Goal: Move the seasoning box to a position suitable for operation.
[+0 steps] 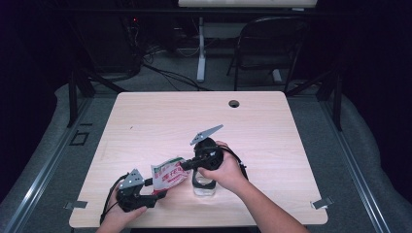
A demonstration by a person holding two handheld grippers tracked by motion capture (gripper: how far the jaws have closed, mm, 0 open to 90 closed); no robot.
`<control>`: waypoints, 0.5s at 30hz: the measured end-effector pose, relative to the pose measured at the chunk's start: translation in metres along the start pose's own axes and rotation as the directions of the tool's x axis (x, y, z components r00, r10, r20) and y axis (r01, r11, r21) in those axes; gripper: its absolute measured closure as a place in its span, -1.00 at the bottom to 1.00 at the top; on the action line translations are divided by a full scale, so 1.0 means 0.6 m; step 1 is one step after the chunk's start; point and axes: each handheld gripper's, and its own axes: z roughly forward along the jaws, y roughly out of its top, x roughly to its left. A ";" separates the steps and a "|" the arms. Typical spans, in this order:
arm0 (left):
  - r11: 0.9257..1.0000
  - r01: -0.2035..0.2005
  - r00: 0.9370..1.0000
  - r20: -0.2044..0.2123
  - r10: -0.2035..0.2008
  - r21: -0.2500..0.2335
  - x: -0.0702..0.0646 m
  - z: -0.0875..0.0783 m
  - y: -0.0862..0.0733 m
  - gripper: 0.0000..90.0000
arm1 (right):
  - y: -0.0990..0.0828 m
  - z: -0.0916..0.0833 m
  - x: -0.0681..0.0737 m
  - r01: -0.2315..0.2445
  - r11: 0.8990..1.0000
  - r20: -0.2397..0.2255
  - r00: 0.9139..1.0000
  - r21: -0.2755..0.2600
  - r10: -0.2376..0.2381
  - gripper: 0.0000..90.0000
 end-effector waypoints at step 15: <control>0.998 0.025 0.999 -0.031 -0.023 0.055 0.003 0.038 -0.004 -0.19 | -0.003 -0.001 0.000 -0.008 1.000 0.002 1.000 -0.002 0.008 1.00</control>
